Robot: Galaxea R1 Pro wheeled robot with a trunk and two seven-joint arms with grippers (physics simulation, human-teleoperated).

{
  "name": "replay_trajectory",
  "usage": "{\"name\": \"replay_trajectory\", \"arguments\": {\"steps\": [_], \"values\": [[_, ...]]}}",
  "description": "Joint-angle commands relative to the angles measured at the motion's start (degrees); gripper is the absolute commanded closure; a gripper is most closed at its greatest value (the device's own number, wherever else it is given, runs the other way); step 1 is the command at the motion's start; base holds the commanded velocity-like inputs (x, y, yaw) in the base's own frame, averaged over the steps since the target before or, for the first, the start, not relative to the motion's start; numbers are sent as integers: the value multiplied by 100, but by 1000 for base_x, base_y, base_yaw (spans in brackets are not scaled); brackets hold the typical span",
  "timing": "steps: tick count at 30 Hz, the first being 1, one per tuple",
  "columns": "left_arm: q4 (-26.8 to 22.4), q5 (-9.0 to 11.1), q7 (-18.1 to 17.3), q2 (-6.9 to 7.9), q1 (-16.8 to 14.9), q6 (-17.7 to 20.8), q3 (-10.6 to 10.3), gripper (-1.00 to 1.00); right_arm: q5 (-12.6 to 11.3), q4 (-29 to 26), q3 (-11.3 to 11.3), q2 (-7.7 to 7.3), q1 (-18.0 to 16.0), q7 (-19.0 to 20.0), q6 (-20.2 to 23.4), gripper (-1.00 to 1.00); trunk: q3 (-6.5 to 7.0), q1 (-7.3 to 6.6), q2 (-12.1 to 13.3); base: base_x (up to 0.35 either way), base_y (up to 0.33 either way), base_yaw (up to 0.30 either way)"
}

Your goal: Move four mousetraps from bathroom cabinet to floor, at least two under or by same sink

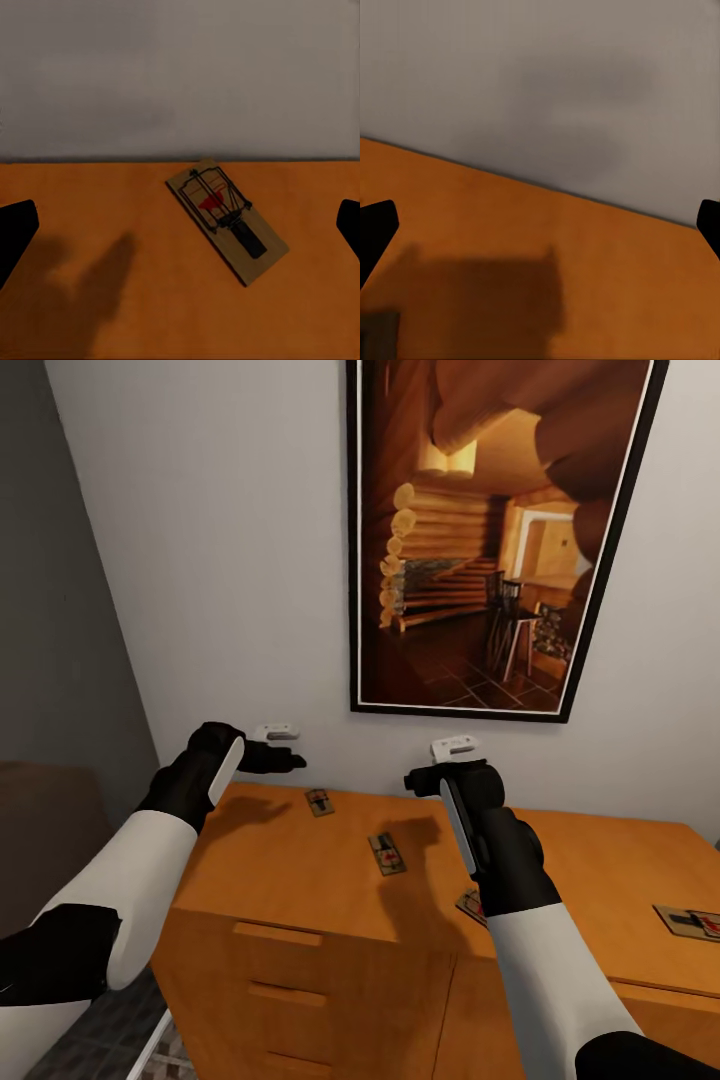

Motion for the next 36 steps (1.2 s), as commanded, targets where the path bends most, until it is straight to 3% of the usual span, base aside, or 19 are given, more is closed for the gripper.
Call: {"name": "replay_trajectory", "arguments": {"steps": [1,21,27,36], "values": [[-8,54,27,2,-4,27,-11,-100,-3,0,7,1,-5,-24,26,-100,-7,0,-4,0,44,0],[-16,51,32,1,-4,25,-11,-100,-52,335,18,1,-4,167,26,-100,-7,0,-4,0,7,0],[-22,48,27,8,-4,27,-11,-100,-40,228,214,1,-4,323,26,-100,-7,0,-4,0,0,0],[-20,51,26,12,-4,24,-11,-100,-13,170,305,1,-4,302,26,-100,-7,0,-4,0,0,0]]}}
